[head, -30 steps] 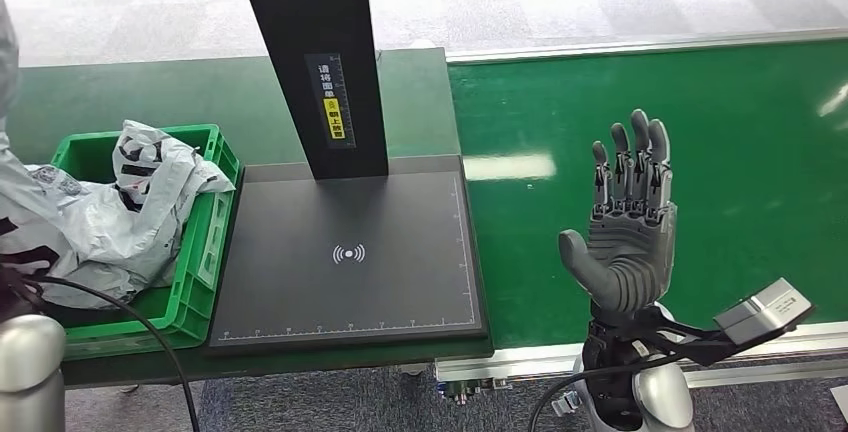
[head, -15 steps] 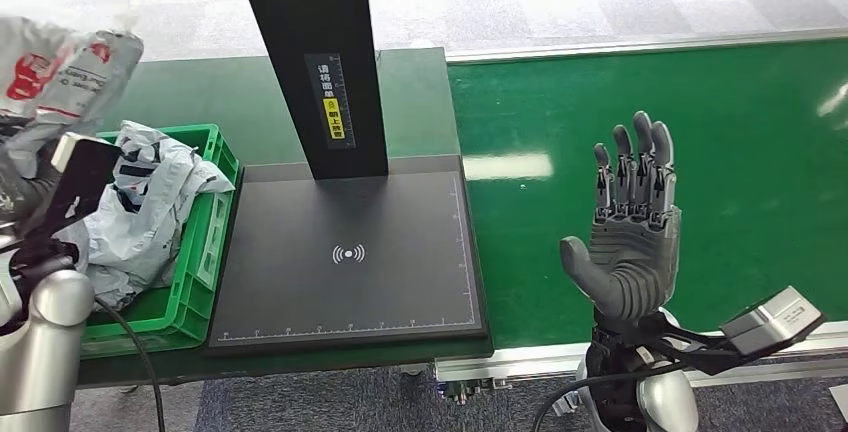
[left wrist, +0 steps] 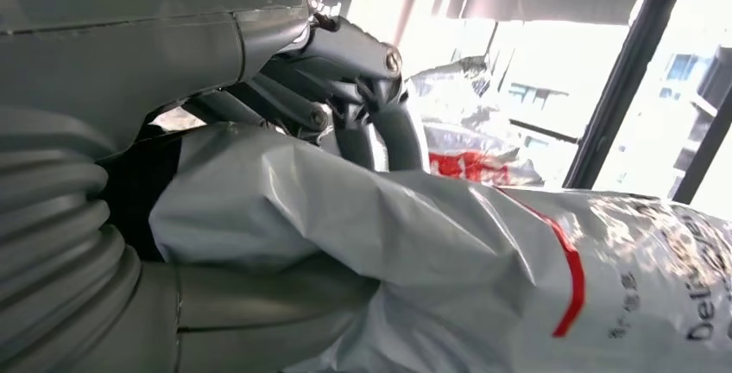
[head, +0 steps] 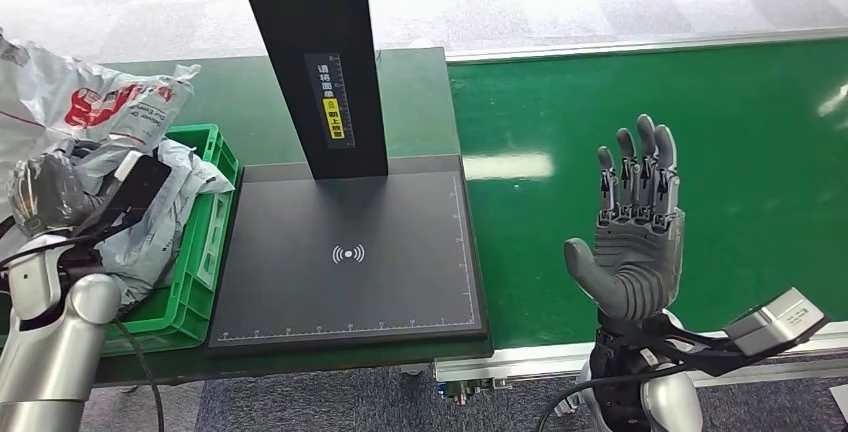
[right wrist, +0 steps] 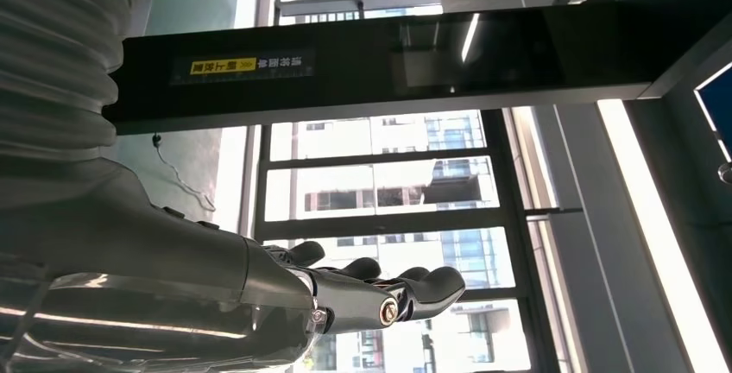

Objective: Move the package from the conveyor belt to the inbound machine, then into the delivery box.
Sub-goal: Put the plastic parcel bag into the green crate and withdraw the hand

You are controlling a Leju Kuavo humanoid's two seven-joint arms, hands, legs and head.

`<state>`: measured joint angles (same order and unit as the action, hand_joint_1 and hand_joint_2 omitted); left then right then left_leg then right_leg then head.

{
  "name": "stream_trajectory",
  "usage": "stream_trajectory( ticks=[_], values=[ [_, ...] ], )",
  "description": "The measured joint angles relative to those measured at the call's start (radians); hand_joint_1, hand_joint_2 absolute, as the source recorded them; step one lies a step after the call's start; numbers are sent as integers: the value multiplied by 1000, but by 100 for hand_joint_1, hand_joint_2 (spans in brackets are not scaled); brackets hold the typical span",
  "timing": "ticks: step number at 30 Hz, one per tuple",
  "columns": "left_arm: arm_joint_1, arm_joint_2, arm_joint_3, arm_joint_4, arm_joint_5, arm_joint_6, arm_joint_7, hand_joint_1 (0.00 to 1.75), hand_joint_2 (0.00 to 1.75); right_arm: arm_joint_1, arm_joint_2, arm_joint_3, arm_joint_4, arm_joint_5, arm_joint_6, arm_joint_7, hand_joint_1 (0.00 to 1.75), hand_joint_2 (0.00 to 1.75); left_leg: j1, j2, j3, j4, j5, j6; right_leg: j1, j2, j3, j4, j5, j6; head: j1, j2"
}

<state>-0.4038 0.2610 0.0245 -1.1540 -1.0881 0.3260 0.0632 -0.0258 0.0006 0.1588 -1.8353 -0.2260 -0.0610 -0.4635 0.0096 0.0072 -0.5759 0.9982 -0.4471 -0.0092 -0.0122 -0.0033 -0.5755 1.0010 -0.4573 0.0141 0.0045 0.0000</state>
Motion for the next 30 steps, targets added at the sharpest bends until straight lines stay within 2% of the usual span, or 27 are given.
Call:
stream_trajectory(
  ticks=[5, 9, 18, 22, 27, 30],
  values=[
    [7, 11, -12, 5, 28, -20, 3, 0, 175, 23, -1, -9, -1, -3, 8, -5, 0, 175, 0, 0, 0, 0, 0, 0, 0, 0, 0, 0, 0, 0, 0, 0],
    [43, 16, -19, -60, 89, -12, -16, 0, 175, 46, -1, -20, -14, 3, 15, -9, 0, 175, 0, 0, 0, 0, 0, 0, 0, 0, 0, 0, 0, 0, 0, 0],
    [250, 4, -24, -476, 143, 99, -64, 0, 175, 91, -1, -39, -43, 23, 19, -12, 0, 175, 0, 1, -1, 0, -2, 1, 0, 1, -1, 0, -1, 1, 0, 0],
    [302, -9, -23, -606, 128, 160, -91, 0, 175, 99, -1, -44, -52, 28, 18, -13, 0, 175, 0, 1, 0, 0, -2, 1, 0, 1, 0, -1, -1, 1, 0, 0],
    [349, -32, -26, -742, 155, 269, -176, 0, 175, 102, 1, -48, -59, 40, 4, -14, 0, 175, 0, 1, 0, 0, -2, 0, 0, 1, 0, 0, -1, 1, 0, 0],
    [366, -45, -56, -789, 206, 278, -223, 0, 175, 102, 3, -48, -58, 51, -9, -15, 0, 175, 0, 1, 0, 0, -2, 0, 0, 1, 1, 0, -1, 1, 0, 0]
  ],
)
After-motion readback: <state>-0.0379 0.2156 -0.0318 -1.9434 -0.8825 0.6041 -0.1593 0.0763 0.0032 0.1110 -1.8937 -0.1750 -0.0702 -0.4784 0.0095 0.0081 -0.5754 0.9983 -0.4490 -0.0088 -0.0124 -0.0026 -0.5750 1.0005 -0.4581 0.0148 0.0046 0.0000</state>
